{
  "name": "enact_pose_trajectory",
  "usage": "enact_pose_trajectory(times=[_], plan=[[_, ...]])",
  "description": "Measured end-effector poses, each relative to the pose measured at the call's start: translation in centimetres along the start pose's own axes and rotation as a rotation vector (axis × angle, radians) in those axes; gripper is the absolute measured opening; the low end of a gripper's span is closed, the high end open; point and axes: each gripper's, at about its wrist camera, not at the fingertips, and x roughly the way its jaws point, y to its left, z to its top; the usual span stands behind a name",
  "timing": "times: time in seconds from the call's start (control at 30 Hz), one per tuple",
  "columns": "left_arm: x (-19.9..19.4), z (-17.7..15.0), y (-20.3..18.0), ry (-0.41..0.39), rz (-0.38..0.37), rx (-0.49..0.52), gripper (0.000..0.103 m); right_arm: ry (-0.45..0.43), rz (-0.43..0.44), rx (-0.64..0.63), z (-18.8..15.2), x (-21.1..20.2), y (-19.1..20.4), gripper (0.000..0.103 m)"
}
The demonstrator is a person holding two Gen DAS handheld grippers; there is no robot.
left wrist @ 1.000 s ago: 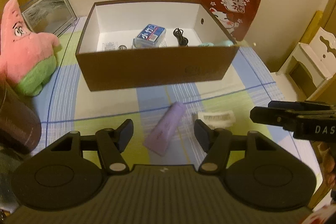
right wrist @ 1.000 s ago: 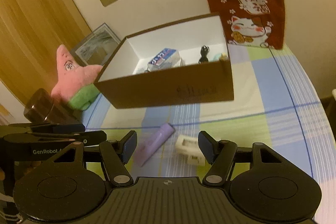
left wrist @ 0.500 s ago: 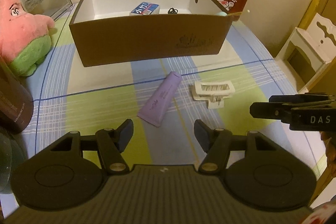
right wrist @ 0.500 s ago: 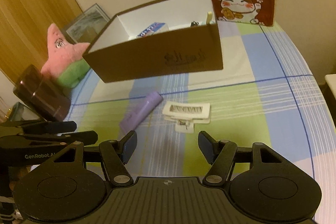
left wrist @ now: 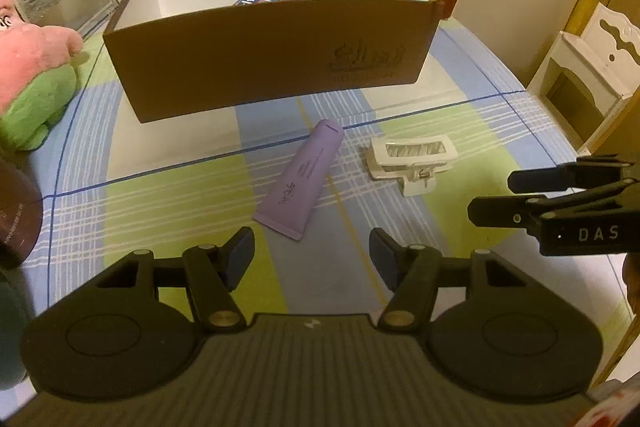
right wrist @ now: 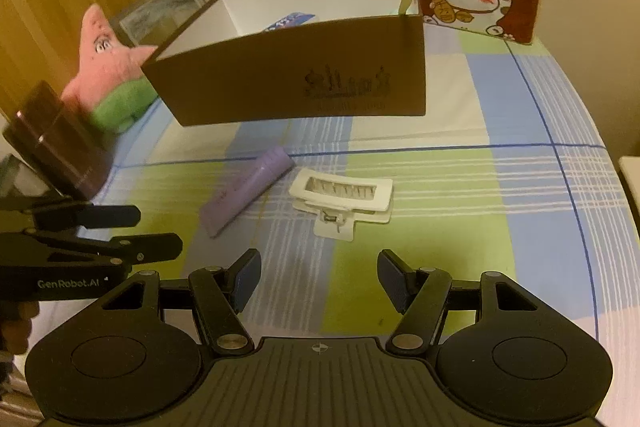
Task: Organize rigid objects
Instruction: 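Move left tool to lavender tube while right tool approaches white clip holder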
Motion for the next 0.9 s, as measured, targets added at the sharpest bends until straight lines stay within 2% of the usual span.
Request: enact_pose_trajectory(times=[0.23, 0.63, 0.77, 0.9], plan=[[2.3, 0.9, 0.2, 0.013, -0.012, 0.025, 0.061, -0.011, -0.01, -0.072, 1.4, 2.2, -0.6, 0.064], [6.8, 2.9, 0.7, 0.038, -0.047, 0.094, 0.061, -0.006, 0.025, -0.164, 4.4, 7.0, -1.1, 0.064], [7.9, 3.3, 0.7, 0.045, -0.064, 0.121, 0.052, 0.019, 0.036, -0.15, 5.1, 8.2, -1.5, 0.064], [9.0, 3.8, 0.9, 0.05, -0.058, 0.126, 0.052, 0.045, 0.05, -0.118, 5.3, 8.4, -2.0, 0.064]])
